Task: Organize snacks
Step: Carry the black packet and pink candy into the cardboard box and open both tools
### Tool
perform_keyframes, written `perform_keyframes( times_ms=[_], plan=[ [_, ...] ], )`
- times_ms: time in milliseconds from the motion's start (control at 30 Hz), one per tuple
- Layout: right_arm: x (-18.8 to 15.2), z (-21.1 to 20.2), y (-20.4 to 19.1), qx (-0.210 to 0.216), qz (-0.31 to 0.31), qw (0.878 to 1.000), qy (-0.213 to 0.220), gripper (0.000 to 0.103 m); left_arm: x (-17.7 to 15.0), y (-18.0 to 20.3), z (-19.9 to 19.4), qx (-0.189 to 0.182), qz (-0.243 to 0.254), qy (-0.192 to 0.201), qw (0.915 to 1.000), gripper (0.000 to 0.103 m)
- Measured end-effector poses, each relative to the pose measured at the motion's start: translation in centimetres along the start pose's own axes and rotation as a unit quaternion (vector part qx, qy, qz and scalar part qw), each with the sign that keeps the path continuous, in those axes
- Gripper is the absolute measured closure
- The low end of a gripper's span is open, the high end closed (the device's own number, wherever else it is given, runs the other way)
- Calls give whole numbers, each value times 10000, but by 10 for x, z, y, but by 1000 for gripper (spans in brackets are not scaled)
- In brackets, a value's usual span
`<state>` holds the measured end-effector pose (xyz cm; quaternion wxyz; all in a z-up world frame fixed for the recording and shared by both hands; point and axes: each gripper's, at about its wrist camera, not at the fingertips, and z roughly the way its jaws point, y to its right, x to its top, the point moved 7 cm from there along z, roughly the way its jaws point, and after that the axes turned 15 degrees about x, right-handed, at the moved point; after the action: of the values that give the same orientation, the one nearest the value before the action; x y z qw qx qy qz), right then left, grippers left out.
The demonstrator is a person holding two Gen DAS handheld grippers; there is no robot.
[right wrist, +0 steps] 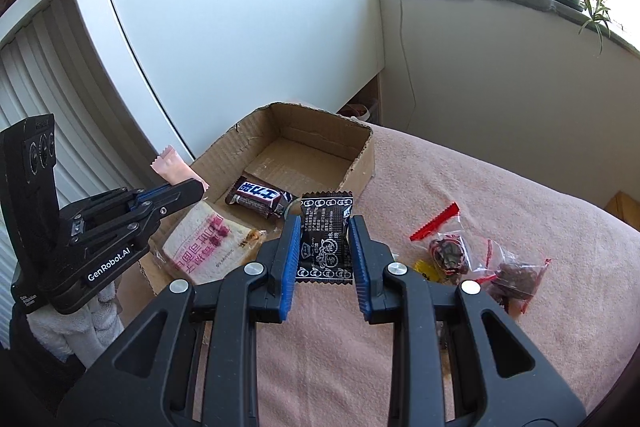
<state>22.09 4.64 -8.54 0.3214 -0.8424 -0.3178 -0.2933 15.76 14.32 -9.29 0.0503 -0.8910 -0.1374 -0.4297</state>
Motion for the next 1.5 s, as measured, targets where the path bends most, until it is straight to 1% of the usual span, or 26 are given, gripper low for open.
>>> perform_keyframes(
  times_ms=[167,467,733,800,833,867,933,967,1000,1033,1133,1200,1233,1267,1300,1333,1400,1433,1467,1500],
  plan=[
    [13,22,-7,77,-65,9999,-66,77,7,-8,8,57,-39,0,10000,100],
    [22,57,-11,191,-123,9994,-247,77,9,-16,17,106,-53,-71,9999,100],
    [24,73,-12,287,-119,9988,-374,77,10,-19,18,136,-111,-82,9998,99],
    [25,73,-14,280,-131,9989,-346,77,10,-20,18,174,-131,-78,9997,91],
    [25,73,-14,274,-144,9990,-334,77,11,-21,17,184,-149,-63,9997,88],
    [26,73,-15,270,-158,9990,-334,76,11,-22,17,198,-155,-69,9997,88],
    [26,72,-16,246,-192,9989,-350,66,11,-24,16,224,-170,-57,9996,86],
    [26,72,-16,208,-208,9990,-334,54,11,-25,15,241,-168,-51,9996,78],
    [27,71,-16,173,-229,9992,-295,43,11,-25,15,269,-173,-43,9995,72],
    [27,68,-16,136,-245,9993,-242,39,10,-26,14,290,-187,-32,9994,63],
    [29,62,-14,44,-247,9995,-174,38,10,-30,11,335,-237,-17,9992,61],
    [28,58,-13,3,-242,9996,-170,37,10,-30,9,330,-268,-14,9991,56],
    [28,55,-11,-25,-235,9996,-160,35,10,-30,8,326,-275,0,9991,54],
    [27,53,-10,-56,-228,9996,-133,26,10,-30,7,329,-277,8,9991,54],
    [27,50,-9,-89,-226,9997,-80,21,10,-30,6,329,-278,13,9991,54],
    [27,46,-8,-128,-228,9997,-29,20,10,-29,5,320,-278,18,9991,53],
    [26,38,-6,-198,-228,9995,25,19,9,-27,2,320,-280,23,9991,45],
    [26,32,-4,-228,-224,9995,40,19,10,-26,1,316,-282,26,9991,38],
    [25,29,-3,-245,-222,9994,46,19,10,-24,0,307,-288,31,9991,35],
    [24,26,-2,-265,-222,9994,40,19,10,-23,-2,302,-295,34,9991,34]
  ],
)
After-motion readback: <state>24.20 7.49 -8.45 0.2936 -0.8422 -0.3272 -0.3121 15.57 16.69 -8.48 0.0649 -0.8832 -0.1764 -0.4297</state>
